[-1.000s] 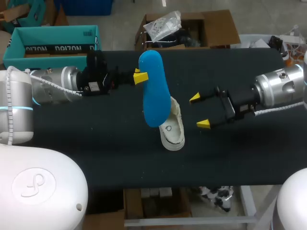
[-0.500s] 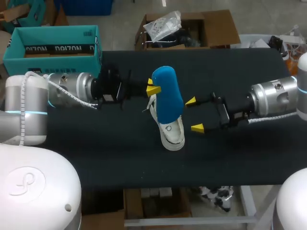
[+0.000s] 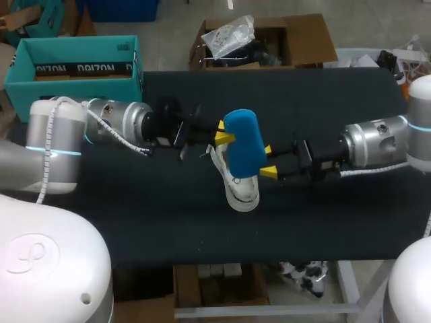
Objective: Open the shoe tongue, take the insole out of the shoe, put the insole back into the shoe, and pack the shoe into the shoebox
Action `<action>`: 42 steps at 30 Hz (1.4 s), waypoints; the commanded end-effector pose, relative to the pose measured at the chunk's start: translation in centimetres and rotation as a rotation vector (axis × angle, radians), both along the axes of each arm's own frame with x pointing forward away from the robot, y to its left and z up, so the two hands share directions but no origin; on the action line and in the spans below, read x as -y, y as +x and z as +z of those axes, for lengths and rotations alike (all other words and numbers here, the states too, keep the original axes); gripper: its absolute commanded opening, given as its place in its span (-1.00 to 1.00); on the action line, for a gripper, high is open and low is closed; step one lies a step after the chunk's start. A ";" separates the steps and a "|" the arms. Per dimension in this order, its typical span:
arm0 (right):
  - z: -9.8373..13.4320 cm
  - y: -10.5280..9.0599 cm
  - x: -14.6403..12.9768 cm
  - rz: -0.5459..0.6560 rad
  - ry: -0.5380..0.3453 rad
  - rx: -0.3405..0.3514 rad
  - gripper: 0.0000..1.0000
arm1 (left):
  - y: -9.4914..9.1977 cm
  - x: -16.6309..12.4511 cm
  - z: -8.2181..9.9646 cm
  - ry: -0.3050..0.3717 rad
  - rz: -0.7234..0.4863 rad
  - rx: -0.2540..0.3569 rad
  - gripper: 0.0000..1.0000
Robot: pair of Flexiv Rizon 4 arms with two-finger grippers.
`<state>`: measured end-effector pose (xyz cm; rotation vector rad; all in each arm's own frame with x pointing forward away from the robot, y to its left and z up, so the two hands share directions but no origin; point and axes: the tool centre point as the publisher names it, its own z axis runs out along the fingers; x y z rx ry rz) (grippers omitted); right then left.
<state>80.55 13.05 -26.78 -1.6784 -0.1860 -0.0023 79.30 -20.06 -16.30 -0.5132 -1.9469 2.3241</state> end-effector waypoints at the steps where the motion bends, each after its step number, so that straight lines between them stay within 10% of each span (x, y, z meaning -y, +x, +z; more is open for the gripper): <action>1: -0.3 0.3 -0.1 0.005 0.011 0.000 -0.14 | 0.4 0.3 -0.8 -0.022 -0.019 0.001 -1.00; 8: -0.4 0.4 -0.1 0.003 0.019 -0.001 -0.24 | 0.2 0.3 -1.6 -0.040 -0.009 0.001 -1.00; 12: -0.4 0.4 -0.2 0.002 0.021 0.004 -1.00 | 0.0 0.6 -1.8 -0.043 -0.008 -0.003 -1.00; 16: -0.4 0.3 -0.2 0.010 0.017 0.016 -1.00 | -0.1 0.7 -1.8 -0.027 -0.011 -0.005 -1.00; 18: -0.4 0.1 0.0 0.022 0.028 0.031 -1.00 | 0.2 0.3 -1.5 -0.021 -0.020 -0.006 1.00; 31: -0.2 -3.3 0.9 0.112 0.075 0.055 -1.00 | 1.9 -5.0 -0.7 0.176 -0.368 0.073 1.00; 35: -0.1 -4.5 0.7 0.171 0.055 0.027 -1.00 | 2.6 -6.4 -1.1 0.334 -0.471 0.039 1.00; 42: -0.2 -5.4 0.7 0.197 0.061 -0.002 -1.00 | 2.6 -6.4 -1.1 0.334 -0.471 0.039 1.00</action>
